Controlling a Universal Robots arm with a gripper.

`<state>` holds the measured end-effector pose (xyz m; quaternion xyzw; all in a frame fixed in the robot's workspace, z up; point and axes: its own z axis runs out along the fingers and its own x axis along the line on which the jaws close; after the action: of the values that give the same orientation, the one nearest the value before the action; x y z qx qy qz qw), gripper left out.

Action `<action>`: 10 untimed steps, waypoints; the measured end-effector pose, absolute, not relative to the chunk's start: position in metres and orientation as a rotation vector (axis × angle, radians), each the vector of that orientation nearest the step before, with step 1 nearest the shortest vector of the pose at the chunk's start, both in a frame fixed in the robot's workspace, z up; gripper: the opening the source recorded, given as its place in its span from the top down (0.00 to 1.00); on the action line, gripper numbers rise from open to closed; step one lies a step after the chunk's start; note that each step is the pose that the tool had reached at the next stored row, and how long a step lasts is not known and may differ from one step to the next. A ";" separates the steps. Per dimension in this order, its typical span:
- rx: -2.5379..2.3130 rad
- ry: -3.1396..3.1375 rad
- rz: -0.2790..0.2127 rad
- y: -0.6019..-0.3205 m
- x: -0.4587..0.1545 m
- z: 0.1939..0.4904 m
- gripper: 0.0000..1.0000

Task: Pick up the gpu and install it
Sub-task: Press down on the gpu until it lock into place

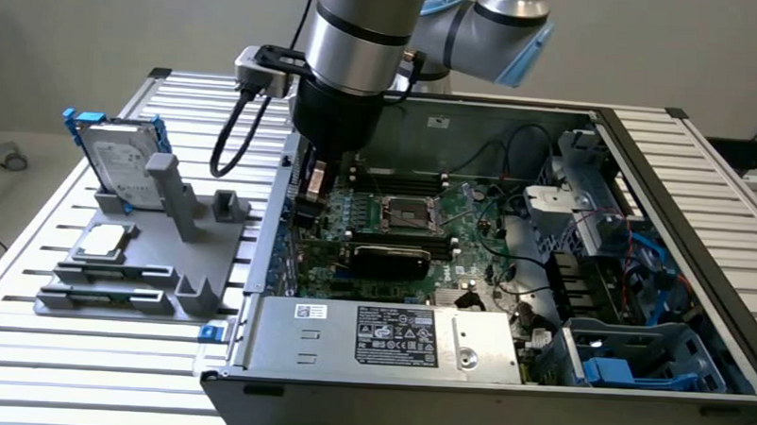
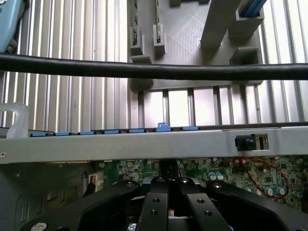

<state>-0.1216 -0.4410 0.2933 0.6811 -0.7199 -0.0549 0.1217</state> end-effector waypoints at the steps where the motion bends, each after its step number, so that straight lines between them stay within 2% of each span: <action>1: 1.987 -2.104 -0.161 -0.441 -0.122 0.293 0.89; 10: 1.964 -2.125 -0.164 -0.441 -0.122 0.294 0.89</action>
<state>-0.1220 -0.4410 0.2941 0.6726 -0.7279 -0.0563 0.1212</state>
